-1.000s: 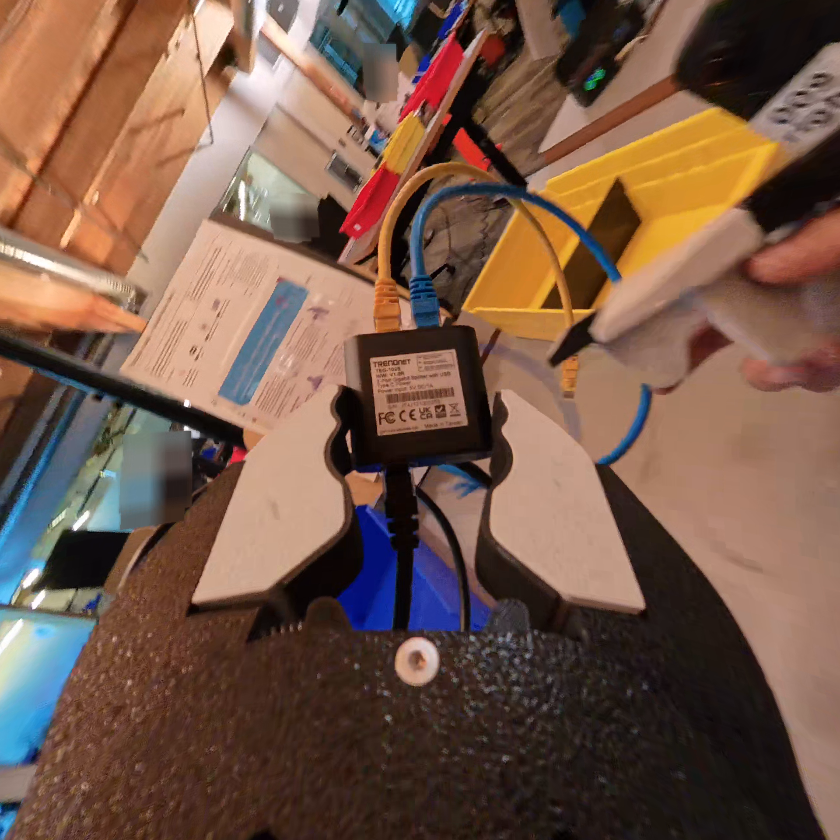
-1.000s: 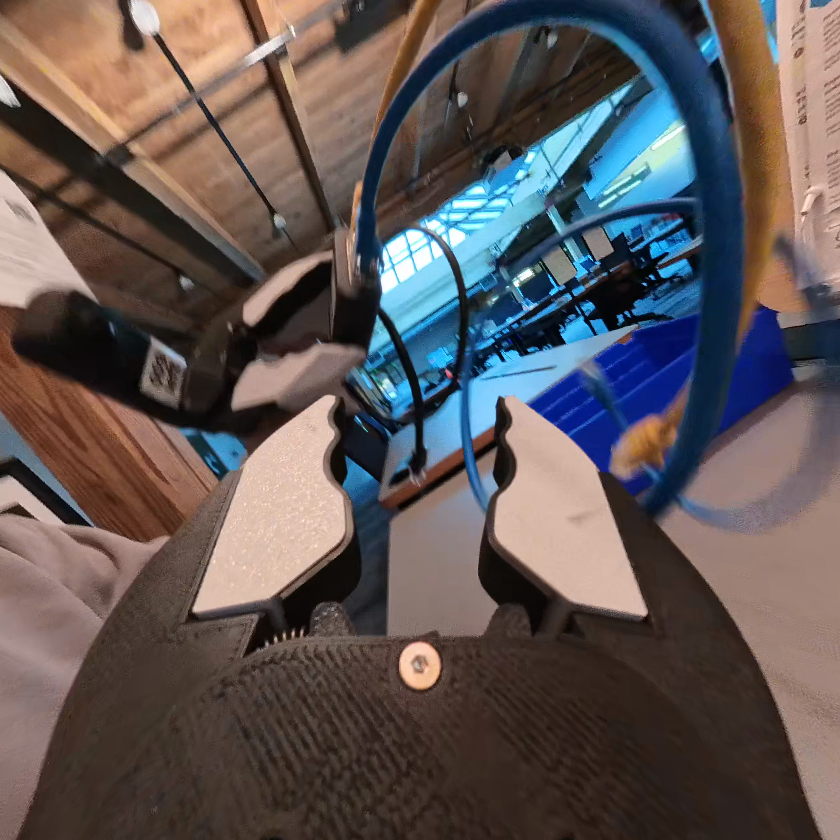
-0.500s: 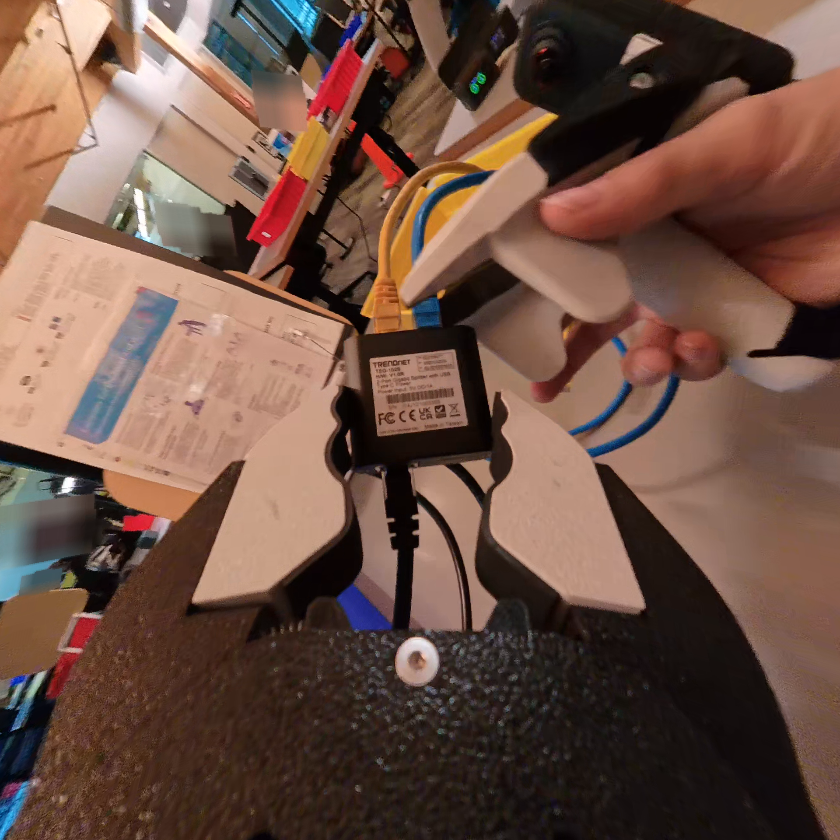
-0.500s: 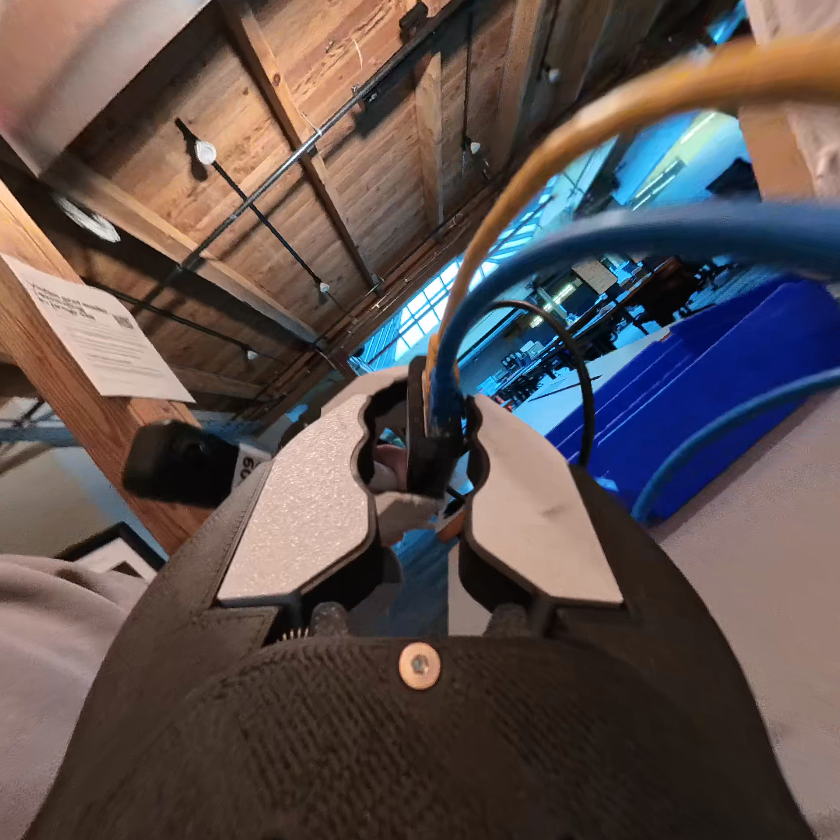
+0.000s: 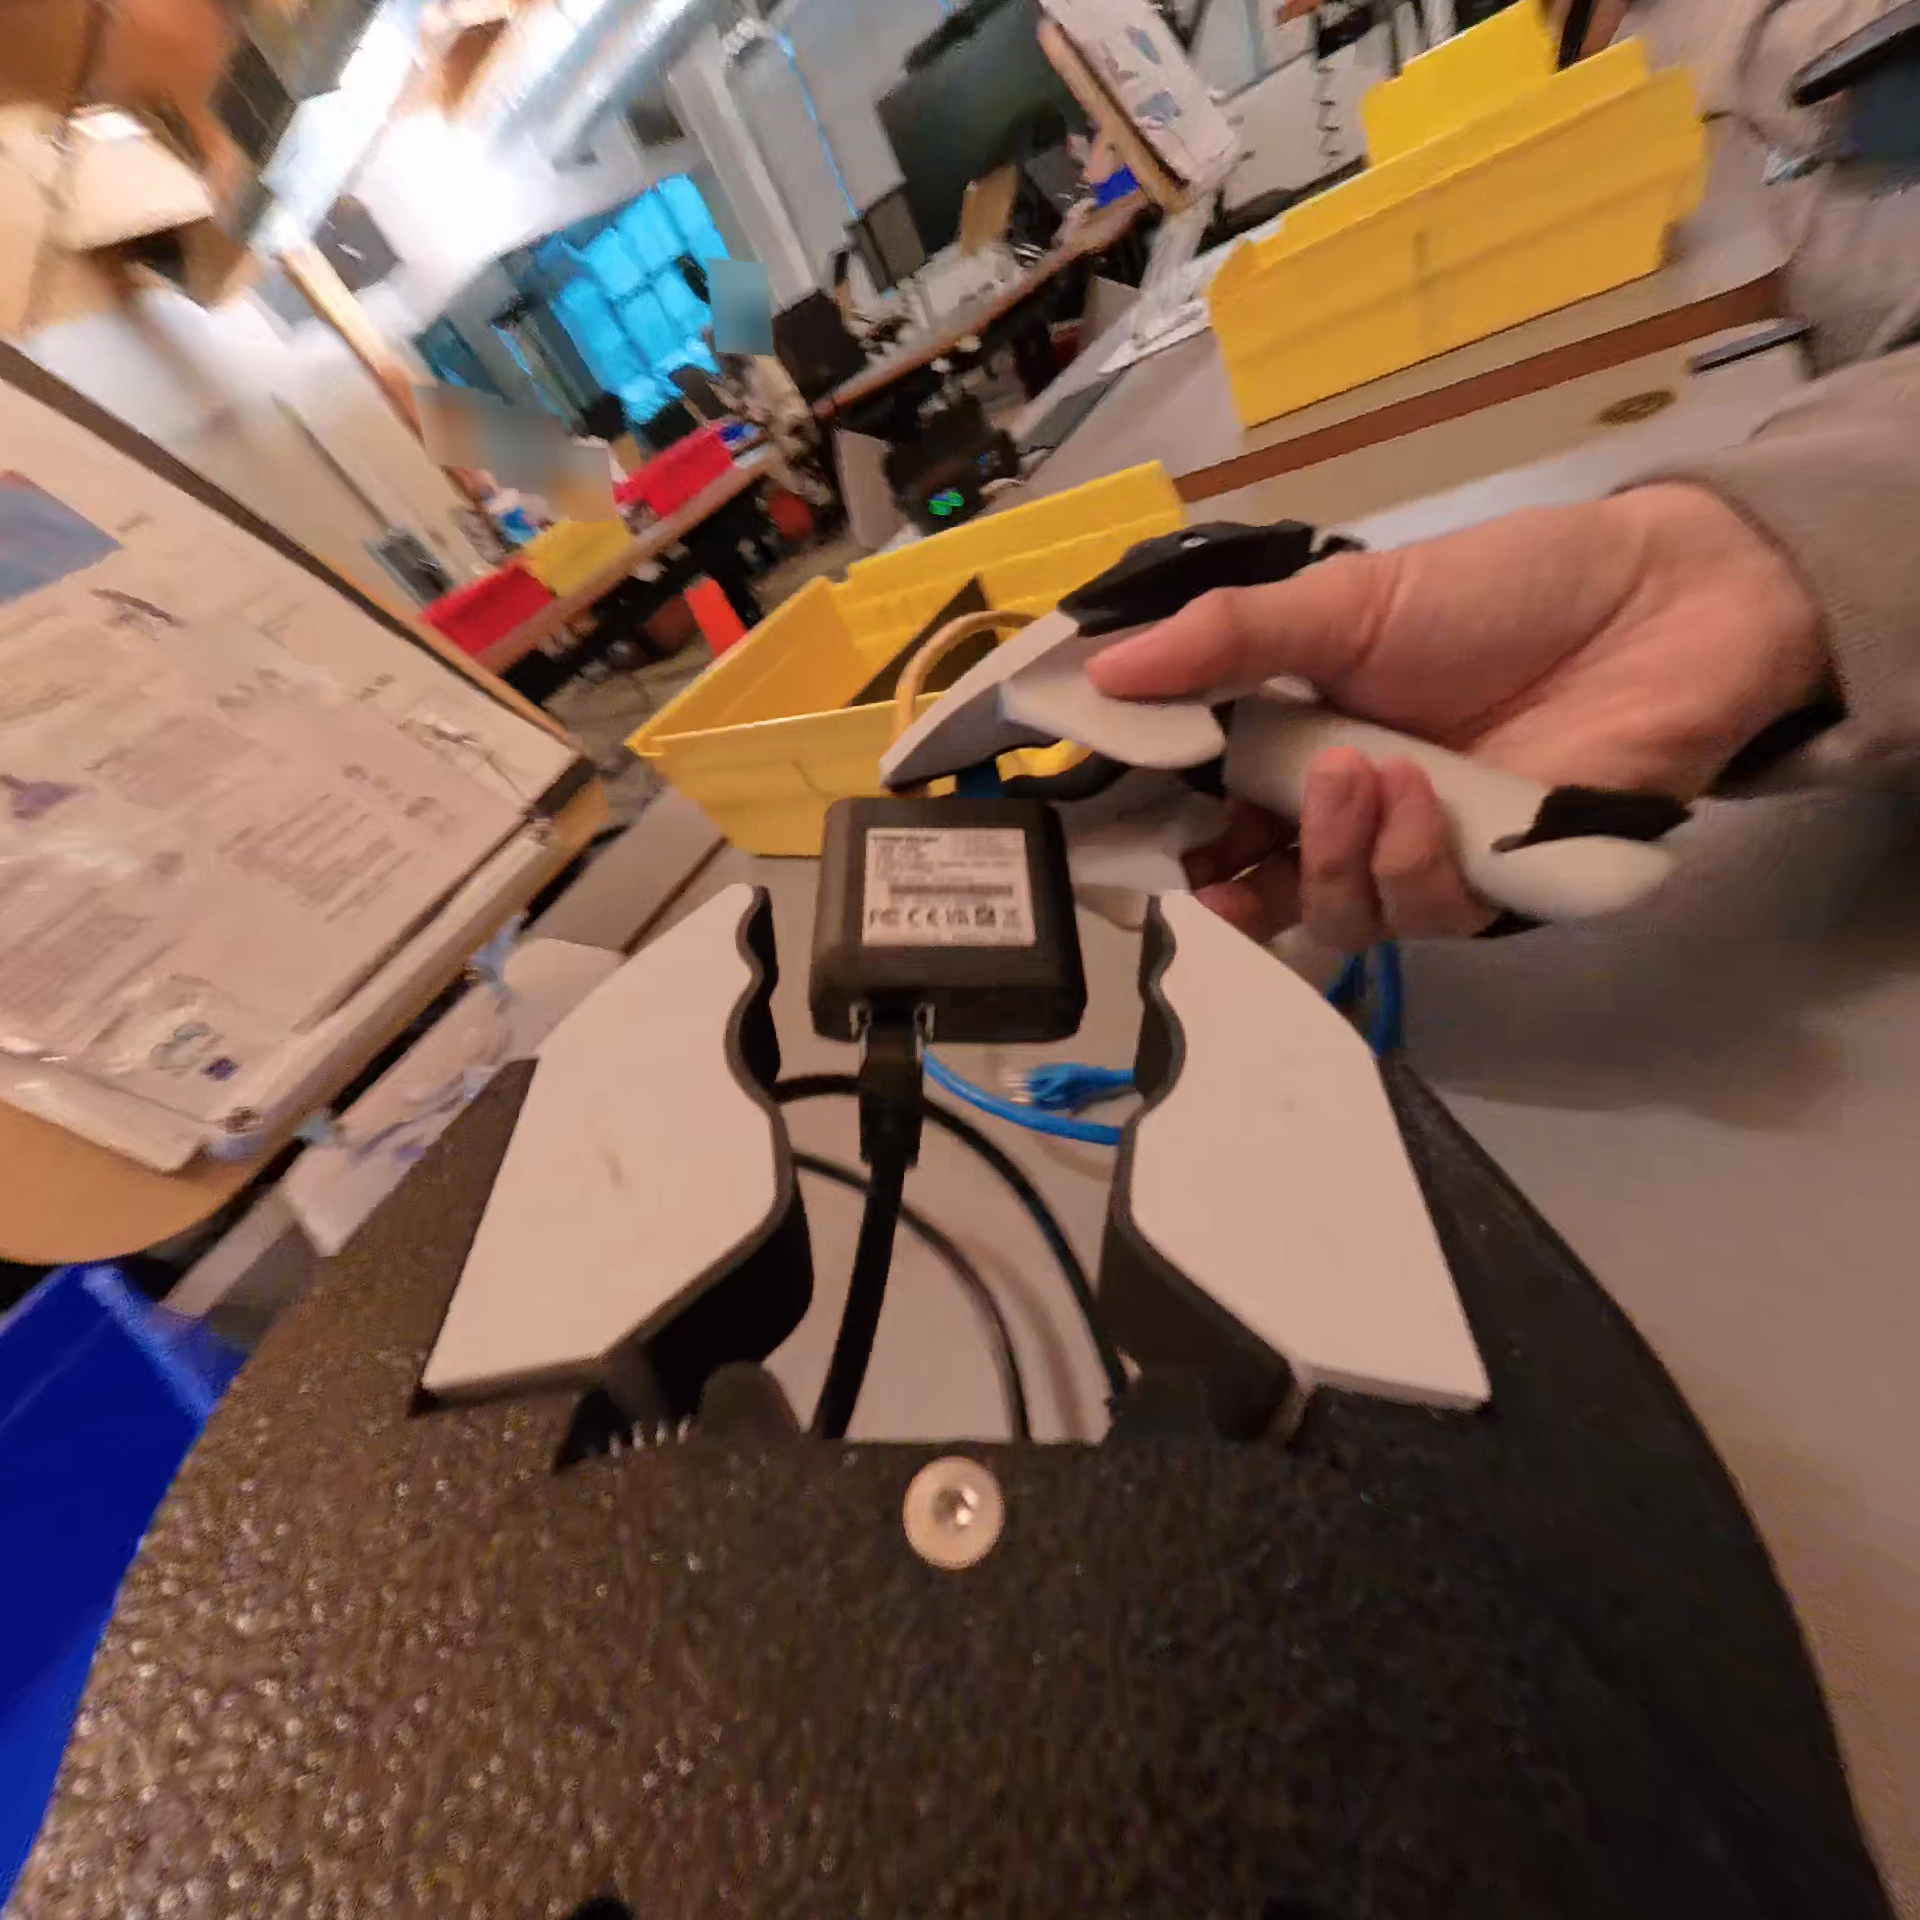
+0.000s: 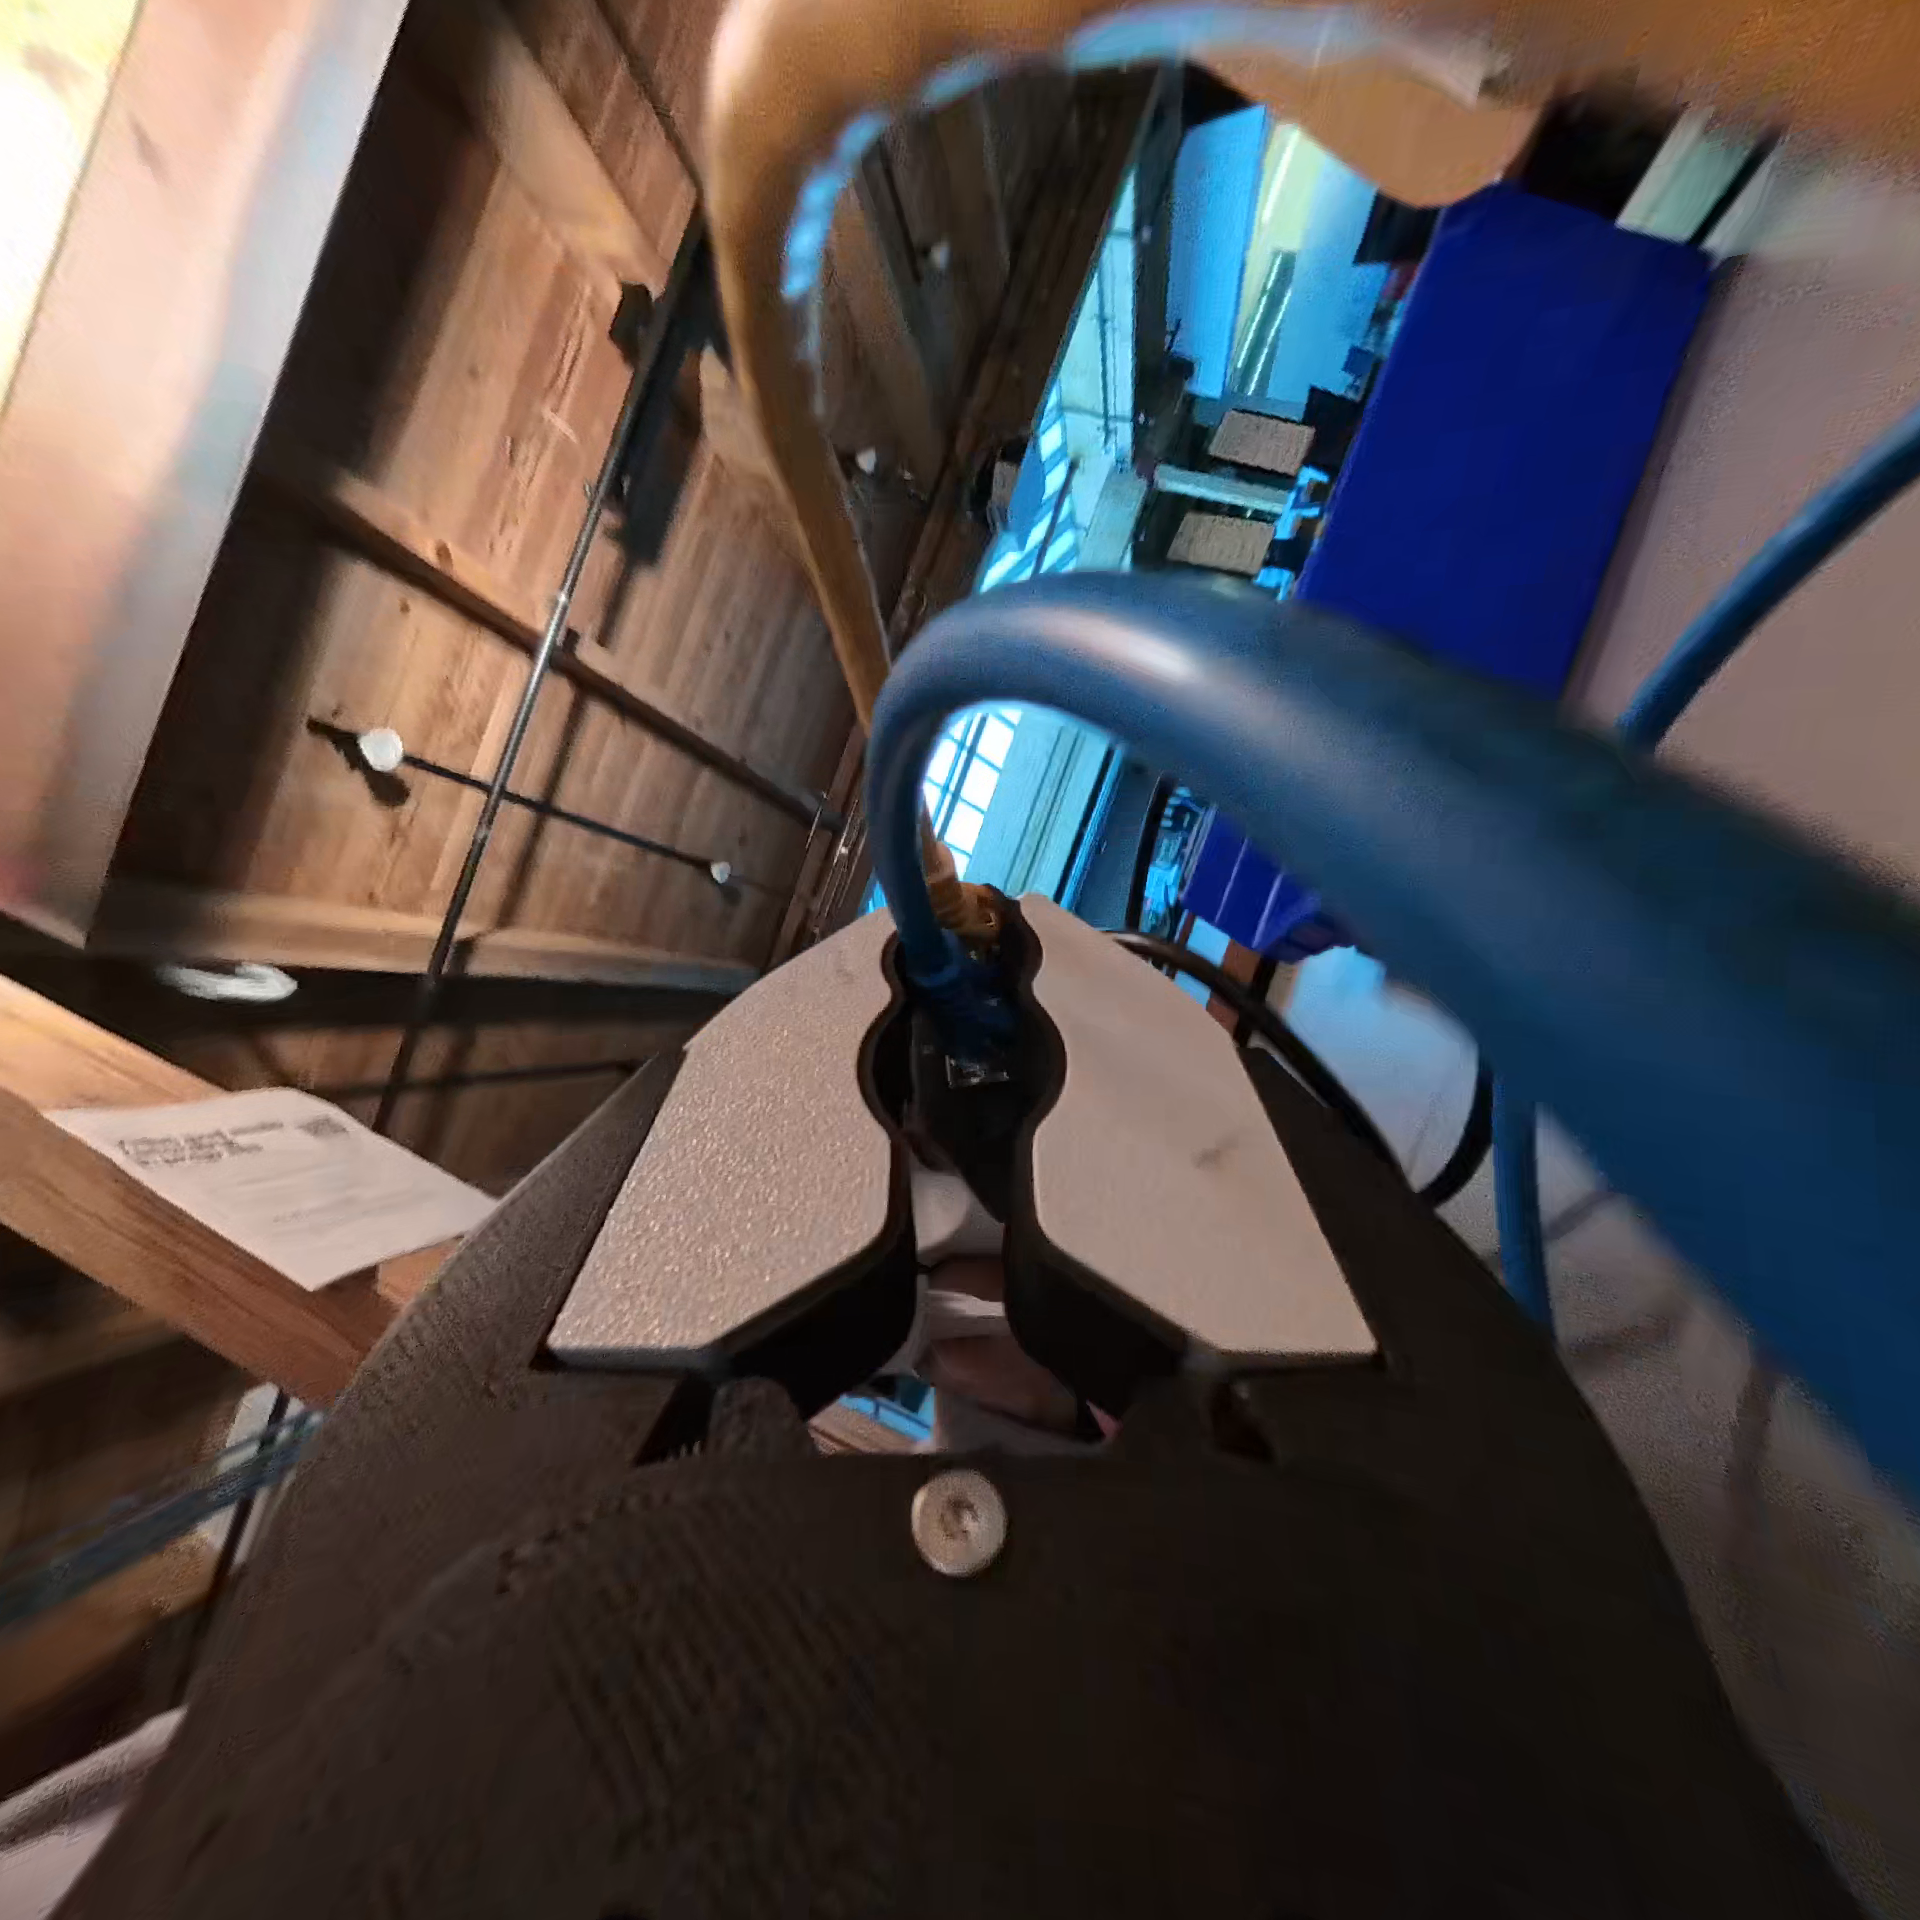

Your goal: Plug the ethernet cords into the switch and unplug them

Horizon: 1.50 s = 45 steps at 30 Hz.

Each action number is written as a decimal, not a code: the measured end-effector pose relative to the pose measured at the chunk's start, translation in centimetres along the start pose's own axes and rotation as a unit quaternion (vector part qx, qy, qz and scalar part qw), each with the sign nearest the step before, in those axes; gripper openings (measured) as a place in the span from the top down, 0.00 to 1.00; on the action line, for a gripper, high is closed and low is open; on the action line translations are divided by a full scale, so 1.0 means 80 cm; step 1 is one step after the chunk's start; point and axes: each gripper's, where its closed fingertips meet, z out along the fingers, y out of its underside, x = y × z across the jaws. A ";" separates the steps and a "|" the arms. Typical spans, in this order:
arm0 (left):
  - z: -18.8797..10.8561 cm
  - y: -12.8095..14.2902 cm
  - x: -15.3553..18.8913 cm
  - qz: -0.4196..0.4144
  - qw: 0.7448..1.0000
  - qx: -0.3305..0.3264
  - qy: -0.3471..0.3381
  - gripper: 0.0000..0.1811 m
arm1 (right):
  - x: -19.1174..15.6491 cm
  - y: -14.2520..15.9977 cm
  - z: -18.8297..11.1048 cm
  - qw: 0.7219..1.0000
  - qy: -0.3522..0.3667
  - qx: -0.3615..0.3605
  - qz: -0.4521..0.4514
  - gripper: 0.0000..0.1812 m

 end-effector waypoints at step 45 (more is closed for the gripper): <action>-0.033 -0.024 0.025 -0.168 0.983 0.063 0.027 0.67 | -0.052 0.072 -0.028 0.990 0.040 0.008 -0.131 0.81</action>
